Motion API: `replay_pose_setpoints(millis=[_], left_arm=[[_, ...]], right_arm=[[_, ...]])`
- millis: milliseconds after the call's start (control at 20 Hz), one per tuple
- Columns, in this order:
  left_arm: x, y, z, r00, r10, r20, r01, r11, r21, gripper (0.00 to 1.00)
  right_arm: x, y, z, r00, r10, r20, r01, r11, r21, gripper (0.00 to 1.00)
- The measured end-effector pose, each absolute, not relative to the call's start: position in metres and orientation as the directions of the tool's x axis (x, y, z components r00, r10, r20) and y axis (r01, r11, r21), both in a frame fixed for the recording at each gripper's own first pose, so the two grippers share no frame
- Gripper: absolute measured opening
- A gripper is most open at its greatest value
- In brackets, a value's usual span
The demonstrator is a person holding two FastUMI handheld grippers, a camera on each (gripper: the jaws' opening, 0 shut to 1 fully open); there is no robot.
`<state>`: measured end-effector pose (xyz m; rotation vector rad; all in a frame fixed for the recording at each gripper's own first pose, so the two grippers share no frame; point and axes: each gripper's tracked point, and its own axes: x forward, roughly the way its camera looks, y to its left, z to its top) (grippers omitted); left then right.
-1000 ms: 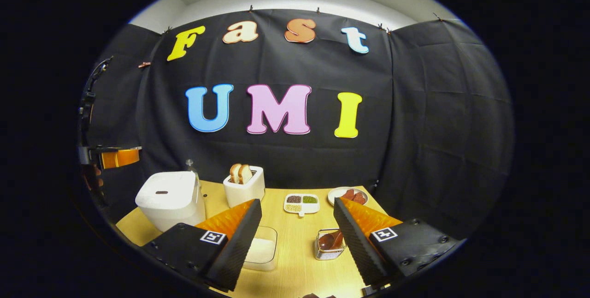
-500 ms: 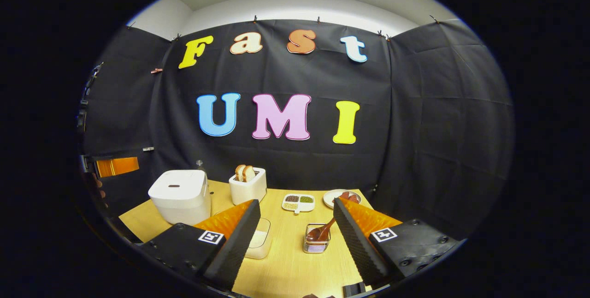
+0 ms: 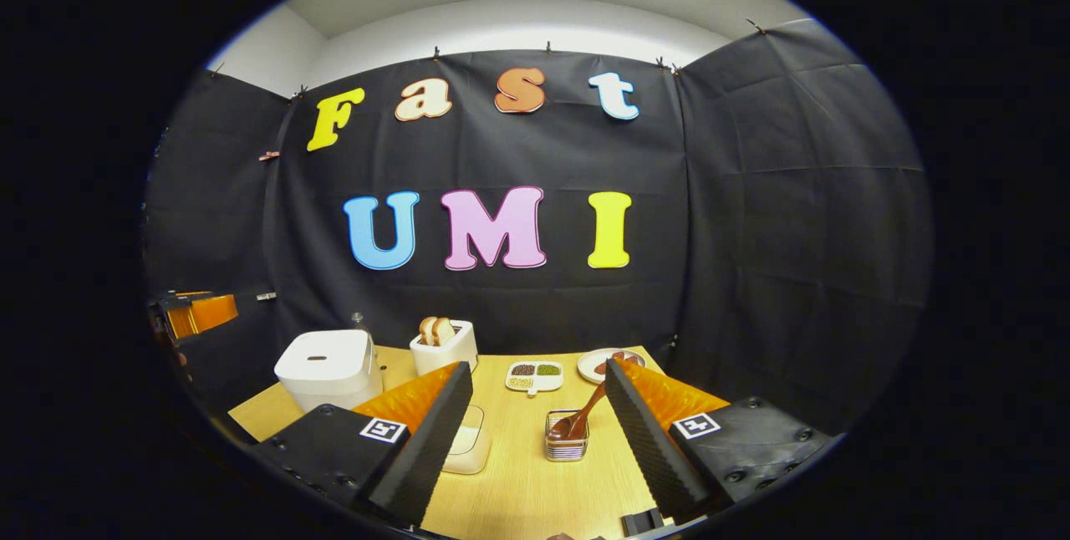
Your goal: Close the left gripper, press the button to open the rice cooker; take a wooden spoon from the chopstick holder with the right hand, scoop a spoonful of rice and pour it into the rice cooker, then put the wooden spoon back into the chopstick holder.
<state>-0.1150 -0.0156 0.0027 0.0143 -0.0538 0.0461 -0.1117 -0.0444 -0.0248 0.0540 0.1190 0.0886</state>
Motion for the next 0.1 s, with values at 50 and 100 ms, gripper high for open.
replay_pose_setpoints(millis=[50, 100], left_arm=[[-0.1132, -0.0147, 0.0018, 0.998, 0.038, 0.050, -0.038, 0.999, 0.007, 0.96], [-0.1100, -0.0124, 0.0017, 0.998, 0.036, 0.047, -0.036, 0.999, -0.002, 0.95]], right_arm=[[-0.1124, -0.0442, -0.0243, 0.990, 0.083, -0.117, -0.076, 0.995, 0.064, 0.99], [-0.1121, -0.0424, -0.0222, 0.990, 0.078, -0.116, -0.071, 0.995, 0.069, 0.99]])
